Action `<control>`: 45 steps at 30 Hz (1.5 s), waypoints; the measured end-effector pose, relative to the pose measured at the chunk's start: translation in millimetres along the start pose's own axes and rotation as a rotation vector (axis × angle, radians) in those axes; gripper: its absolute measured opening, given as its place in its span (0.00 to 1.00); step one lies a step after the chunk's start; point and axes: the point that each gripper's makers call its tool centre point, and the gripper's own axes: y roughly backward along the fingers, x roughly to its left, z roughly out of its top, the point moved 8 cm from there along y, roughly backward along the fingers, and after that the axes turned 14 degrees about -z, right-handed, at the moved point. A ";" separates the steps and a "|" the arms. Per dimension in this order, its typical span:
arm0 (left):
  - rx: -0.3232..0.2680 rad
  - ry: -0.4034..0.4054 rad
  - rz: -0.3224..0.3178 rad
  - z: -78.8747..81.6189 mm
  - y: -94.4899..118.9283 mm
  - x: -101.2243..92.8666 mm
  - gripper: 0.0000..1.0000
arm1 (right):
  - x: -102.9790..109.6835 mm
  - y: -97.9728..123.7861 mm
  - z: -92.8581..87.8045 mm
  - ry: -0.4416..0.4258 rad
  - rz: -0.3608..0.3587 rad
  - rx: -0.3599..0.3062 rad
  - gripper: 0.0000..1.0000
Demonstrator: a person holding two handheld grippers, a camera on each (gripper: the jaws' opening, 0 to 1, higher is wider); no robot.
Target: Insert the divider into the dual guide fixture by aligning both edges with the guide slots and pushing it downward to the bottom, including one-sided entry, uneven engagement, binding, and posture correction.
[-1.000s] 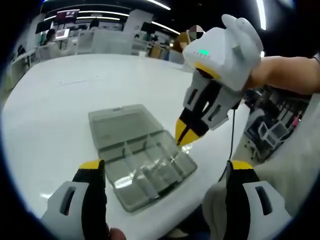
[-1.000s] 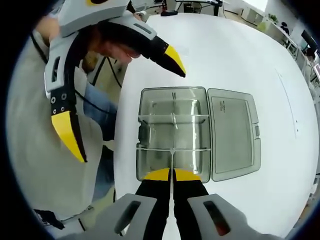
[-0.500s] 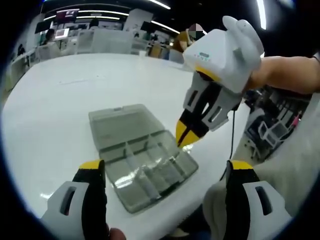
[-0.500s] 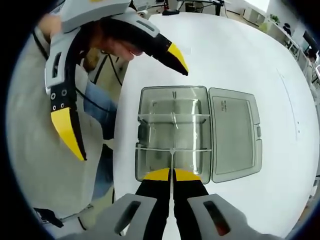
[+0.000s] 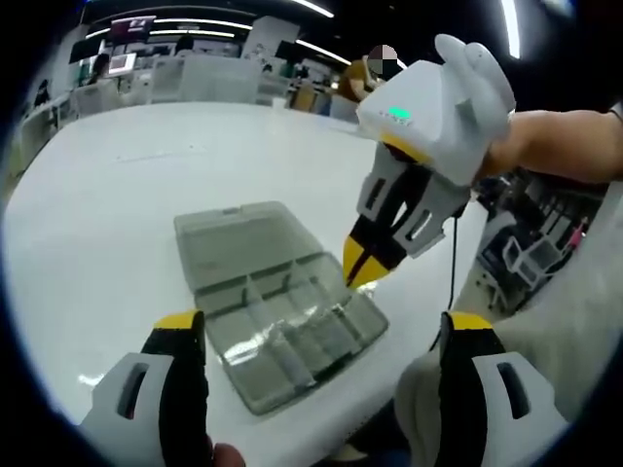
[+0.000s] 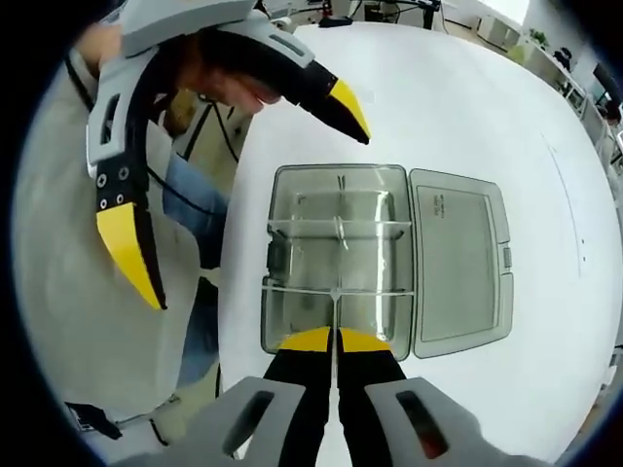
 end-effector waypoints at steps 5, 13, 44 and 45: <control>0.001 0.002 0.000 -0.6 0.4 -0.3 0.98 | -0.4 -2.0 -0.8 0.000 0.000 0.001 0.00; -0.003 0.003 0.001 -0.8 0.2 0.1 0.98 | 1.1 -1.9 -0.1 -0.002 0.001 0.002 0.00; -0.004 0.007 0.004 -2.2 3.1 0.3 0.98 | 2.5 -11.7 -1.0 -0.004 0.007 0.010 0.00; -0.004 0.007 0.005 -2.3 3.1 0.7 0.98 | 2.5 -12.0 -1.1 -0.003 0.007 0.011 0.00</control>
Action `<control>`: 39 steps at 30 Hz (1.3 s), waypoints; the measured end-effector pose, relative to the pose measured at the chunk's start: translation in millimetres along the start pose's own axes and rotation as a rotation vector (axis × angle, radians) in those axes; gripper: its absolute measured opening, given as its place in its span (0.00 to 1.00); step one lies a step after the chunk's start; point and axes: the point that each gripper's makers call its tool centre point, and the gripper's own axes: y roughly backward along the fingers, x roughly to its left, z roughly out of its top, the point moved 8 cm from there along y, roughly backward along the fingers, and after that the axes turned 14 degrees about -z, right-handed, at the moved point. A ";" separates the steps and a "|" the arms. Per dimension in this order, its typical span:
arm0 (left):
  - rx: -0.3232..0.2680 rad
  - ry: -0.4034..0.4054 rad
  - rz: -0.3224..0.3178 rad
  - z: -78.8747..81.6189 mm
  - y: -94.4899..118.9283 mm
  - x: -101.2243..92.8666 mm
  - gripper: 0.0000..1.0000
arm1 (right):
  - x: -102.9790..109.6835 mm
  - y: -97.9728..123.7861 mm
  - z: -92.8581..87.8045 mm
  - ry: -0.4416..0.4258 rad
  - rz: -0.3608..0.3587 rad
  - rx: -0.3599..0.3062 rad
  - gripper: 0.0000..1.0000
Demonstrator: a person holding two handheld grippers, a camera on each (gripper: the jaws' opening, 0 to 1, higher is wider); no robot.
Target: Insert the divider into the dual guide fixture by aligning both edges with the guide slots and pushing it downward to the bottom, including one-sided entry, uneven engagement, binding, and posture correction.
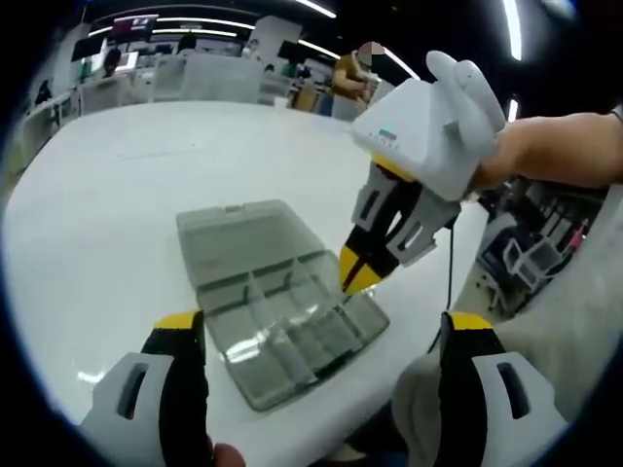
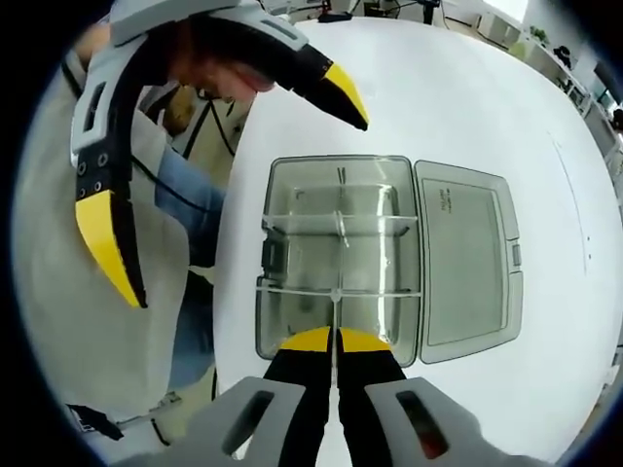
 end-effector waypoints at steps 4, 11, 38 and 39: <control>0.003 -0.001 0.000 0.6 0.8 -0.4 0.98 | 0.8 0.1 0.7 0.003 -0.001 0.002 0.00; 0.008 -0.003 -0.001 0.3 0.6 -0.4 0.98 | 1.1 -1.1 0.0 0.000 -0.004 0.001 0.00; 0.016 -0.002 -0.001 0.2 0.1 1.4 0.98 | 3.1 -8.3 0.0 -0.007 -0.005 0.008 0.00; 0.015 -0.002 -0.001 0.1 0.1 1.5 0.98 | 3.2 -8.5 0.0 -0.007 -0.005 0.008 0.00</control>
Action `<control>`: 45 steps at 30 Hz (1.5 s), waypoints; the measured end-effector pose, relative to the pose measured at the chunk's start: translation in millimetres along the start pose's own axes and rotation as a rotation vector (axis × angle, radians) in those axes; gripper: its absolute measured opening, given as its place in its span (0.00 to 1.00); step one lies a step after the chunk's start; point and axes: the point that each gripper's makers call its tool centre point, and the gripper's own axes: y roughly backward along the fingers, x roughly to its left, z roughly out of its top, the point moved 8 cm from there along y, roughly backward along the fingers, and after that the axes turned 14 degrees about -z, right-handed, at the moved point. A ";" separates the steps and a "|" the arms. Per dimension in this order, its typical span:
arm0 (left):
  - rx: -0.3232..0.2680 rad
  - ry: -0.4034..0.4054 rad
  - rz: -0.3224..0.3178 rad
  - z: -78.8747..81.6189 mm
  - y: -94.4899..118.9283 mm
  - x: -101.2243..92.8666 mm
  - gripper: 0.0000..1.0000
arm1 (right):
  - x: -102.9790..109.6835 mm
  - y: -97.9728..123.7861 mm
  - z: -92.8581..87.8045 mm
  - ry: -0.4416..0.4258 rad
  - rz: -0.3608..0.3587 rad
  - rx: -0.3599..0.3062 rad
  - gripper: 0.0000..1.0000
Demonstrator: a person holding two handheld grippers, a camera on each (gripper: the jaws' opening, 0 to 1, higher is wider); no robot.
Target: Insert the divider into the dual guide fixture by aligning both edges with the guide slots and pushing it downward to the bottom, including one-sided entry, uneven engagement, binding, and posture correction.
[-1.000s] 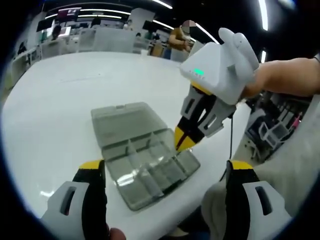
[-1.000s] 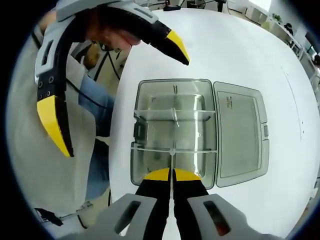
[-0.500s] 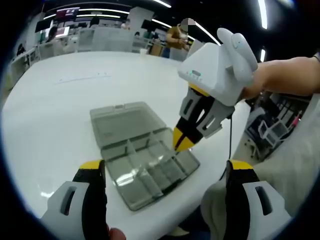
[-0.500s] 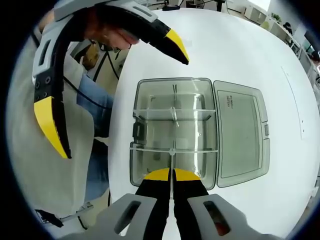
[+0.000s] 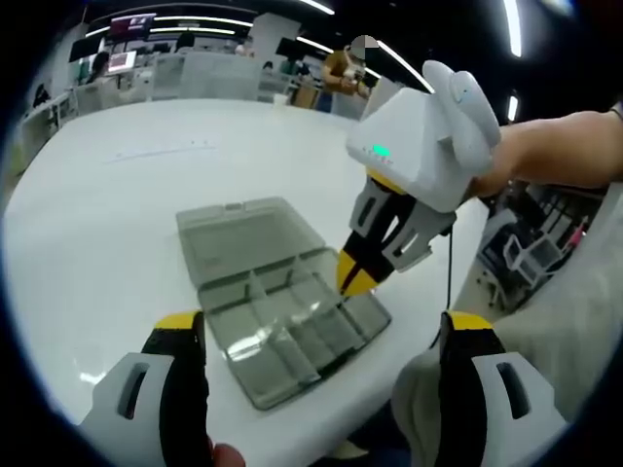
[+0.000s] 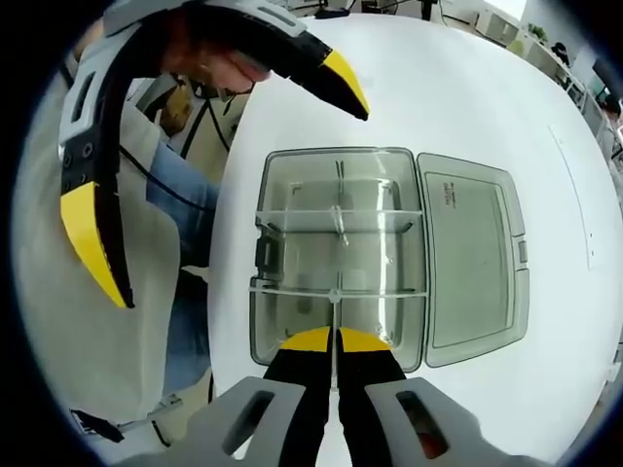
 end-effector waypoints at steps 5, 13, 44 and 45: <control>0.000 0.001 0.001 -0.7 -0.3 1.4 0.98 | 0.2 0.0 -0.2 -0.001 0.001 0.000 0.00; 0.002 0.001 -0.001 -0.1 -1.0 1.6 0.98 | 0.1 -0.1 -0.5 -0.003 0.000 0.001 0.00; -0.005 0.004 -0.001 -3.0 0.5 -1.5 0.98 | 1.1 -1.2 -0.4 0.002 -0.023 0.007 0.00; -0.005 0.004 0.000 -3.0 0.6 -1.6 0.98 | 1.3 -1.1 -0.4 0.002 -0.024 0.008 0.00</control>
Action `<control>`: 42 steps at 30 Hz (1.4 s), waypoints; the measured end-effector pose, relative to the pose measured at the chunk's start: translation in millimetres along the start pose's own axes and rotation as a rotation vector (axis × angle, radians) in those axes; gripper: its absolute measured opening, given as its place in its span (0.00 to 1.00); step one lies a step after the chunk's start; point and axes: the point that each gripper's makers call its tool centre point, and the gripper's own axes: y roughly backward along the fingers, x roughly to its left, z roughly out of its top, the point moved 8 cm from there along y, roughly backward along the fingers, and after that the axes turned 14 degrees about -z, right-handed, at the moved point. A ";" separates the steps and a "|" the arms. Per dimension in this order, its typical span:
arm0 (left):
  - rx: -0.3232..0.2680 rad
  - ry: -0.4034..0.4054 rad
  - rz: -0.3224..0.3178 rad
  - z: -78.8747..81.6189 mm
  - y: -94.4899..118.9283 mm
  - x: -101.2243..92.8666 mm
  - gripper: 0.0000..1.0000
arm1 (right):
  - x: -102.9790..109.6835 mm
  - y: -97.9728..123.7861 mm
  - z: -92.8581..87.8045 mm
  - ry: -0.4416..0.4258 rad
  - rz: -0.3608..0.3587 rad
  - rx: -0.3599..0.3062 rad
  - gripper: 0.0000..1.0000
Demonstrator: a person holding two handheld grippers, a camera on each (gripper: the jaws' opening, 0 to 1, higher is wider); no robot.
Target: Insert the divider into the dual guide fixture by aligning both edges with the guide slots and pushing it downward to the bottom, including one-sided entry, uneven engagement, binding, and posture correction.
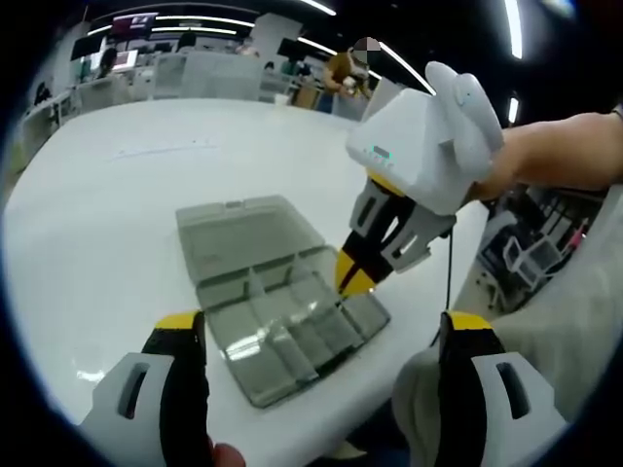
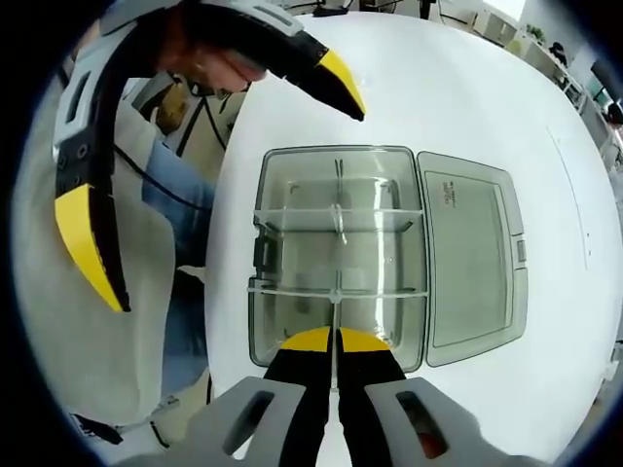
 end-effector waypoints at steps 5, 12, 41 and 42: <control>-0.002 -0.002 0.001 0.0 0.3 -1.0 0.98 | 0.9 0.4 0.3 -0.002 -0.004 0.000 0.00; -0.001 -0.001 0.002 -1.5 0.7 -2.2 0.98 | 1.4 0.6 0.1 -0.005 -0.008 -0.002 0.00; 0.003 -0.007 0.005 -3.0 3.9 -5.2 0.97 | 2.8 2.1 0.6 0.001 -0.011 0.000 0.00; 0.003 -0.006 0.004 -3.1 3.9 -5.0 0.97 | 2.8 2.0 0.6 0.000 -0.010 0.000 0.00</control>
